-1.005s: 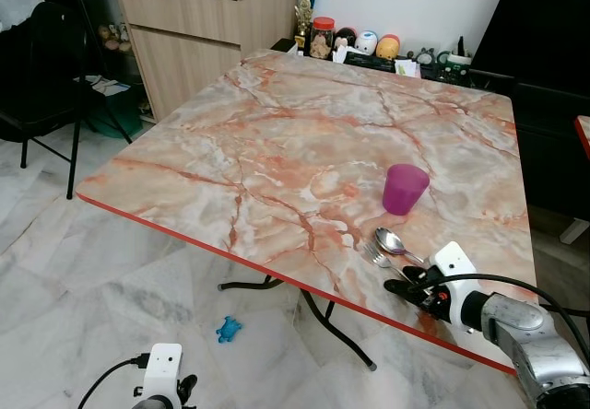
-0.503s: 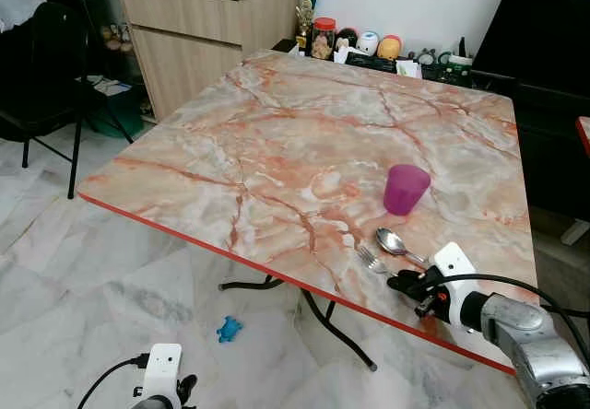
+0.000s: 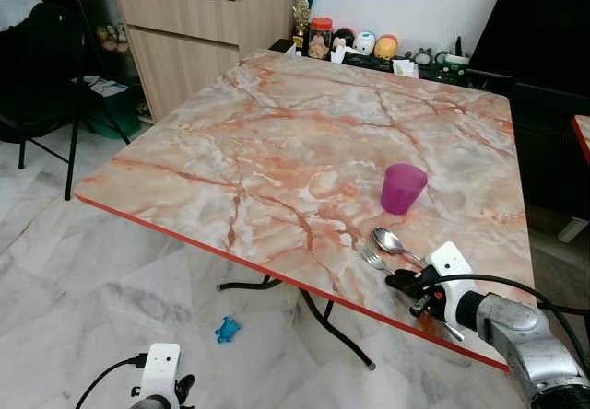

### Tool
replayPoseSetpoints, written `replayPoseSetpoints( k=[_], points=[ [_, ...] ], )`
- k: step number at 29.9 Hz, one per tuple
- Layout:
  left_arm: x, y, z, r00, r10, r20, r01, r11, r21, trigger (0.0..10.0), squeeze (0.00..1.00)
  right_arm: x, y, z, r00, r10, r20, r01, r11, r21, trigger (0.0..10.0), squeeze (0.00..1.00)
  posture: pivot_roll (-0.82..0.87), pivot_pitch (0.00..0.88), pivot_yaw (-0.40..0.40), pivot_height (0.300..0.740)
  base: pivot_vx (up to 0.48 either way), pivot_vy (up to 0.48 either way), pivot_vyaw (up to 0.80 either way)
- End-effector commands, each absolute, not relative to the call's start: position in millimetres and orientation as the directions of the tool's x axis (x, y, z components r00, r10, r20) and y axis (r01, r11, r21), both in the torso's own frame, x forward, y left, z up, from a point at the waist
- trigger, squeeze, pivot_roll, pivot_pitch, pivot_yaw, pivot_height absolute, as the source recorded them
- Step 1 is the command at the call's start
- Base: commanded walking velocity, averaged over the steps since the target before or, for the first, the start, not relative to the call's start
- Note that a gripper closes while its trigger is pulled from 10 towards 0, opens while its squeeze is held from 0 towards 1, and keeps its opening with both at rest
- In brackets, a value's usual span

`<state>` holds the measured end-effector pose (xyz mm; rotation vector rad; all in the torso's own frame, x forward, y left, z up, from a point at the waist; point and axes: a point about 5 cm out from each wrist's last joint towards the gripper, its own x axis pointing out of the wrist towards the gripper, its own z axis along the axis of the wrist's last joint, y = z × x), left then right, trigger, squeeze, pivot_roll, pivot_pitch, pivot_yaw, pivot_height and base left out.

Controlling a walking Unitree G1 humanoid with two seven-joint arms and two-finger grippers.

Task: Setting the table

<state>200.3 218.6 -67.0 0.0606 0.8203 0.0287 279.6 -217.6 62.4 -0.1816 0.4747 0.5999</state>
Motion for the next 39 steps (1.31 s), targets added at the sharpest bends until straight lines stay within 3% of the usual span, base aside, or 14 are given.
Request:
replayPoseSetpoints(
  k=[1,7,13,14,16,19,24,32,39],
  points=[
    [199,218,-68,0.674,0.051,-0.737,0.004,0.997,0.073,10.0,0.0,286,-203,70,0.757,0.51,-0.409,-0.575,0.817,-0.047,10.0,0.0,0.12,0.0,-0.035,0.728,0.0,0.0,0.0],
    [198,219,-68,0.68,0.066,-0.73,-0.014,0.997,0.077,10.0,0.0,287,-175,84,0.79,0.561,-0.246,-0.583,0.813,-0.018,10.0,0.0,0.11,0.0,-0.034,0.728,0.0,0.0,0.0],
    [197,221,-68,0.683,0.078,-0.726,-0.022,0.996,0.086,10.0,0.0,289,-170,94,0.83,0.531,-0.172,-0.549,0.832,-0.081,10.0,0.0,0.11,0.0,-0.038,0.728,0.0,0.0,0.0],
    [196,221,-68,0.683,0.081,-0.726,-0.024,0.996,0.088,10.0,0.0,292,-171,97,0.857,0.494,-0.148,-0.51,0.852,-0.114,10.0,0.0,0.11,0.0,-0.039,0.728,0.0,0.0,0.0],
    [195,221,-69,0.681,0.086,-0.727,-0.025,0.995,0.094,10.0,0.0,304,-181,112,0.969,0.247,-0.002,-0.242,0.945,-0.218,10.0,0.0,0.11,0.0,-0.044,0.728,0.0,0.0,0.0],
    [196,220,-69,0.685,0.088,-0.723,-0.027,0.995,0.096,10.0,0.0,304,-190,131,0.986,0.072,0.152,-0.037,0.974,-0.222,10.0,0.0,0.12,0.0,-0.047,0.728,0.0,0.0,0.0],
    [196,222,-68,0.69,0.096,-0.717,-0.037,0.995,0.097,10.0,0.0,298,-189,151,0.956,-0.025,0.292,0.077,0.983,-0.167,10.0,0.0,0.12,0.0,-0.046,0.728,0.0,0.0,0.0],
    [197,221,-68,0.689,0.098,-0.718,-0.034,0.994,0.103,10.0,0.0,297,-186,122,0.971,-0.109,0.21,0.129,0.988,-0.084,10.0,0.0,0.12,0.0,-0.048,0.728,0.0,0.0,0.0],
    [199,221,-67,0.695,0.09,-0.714,-0.004,0.993,0.121,10.0,0.0,301,-193,131,0.953,-0.178,0.246,0.2,0.978,-0.066,10.0,0.0,0.11,0.0,-0.043,0.728,0.0,-0.089,0.0]
  ],
)
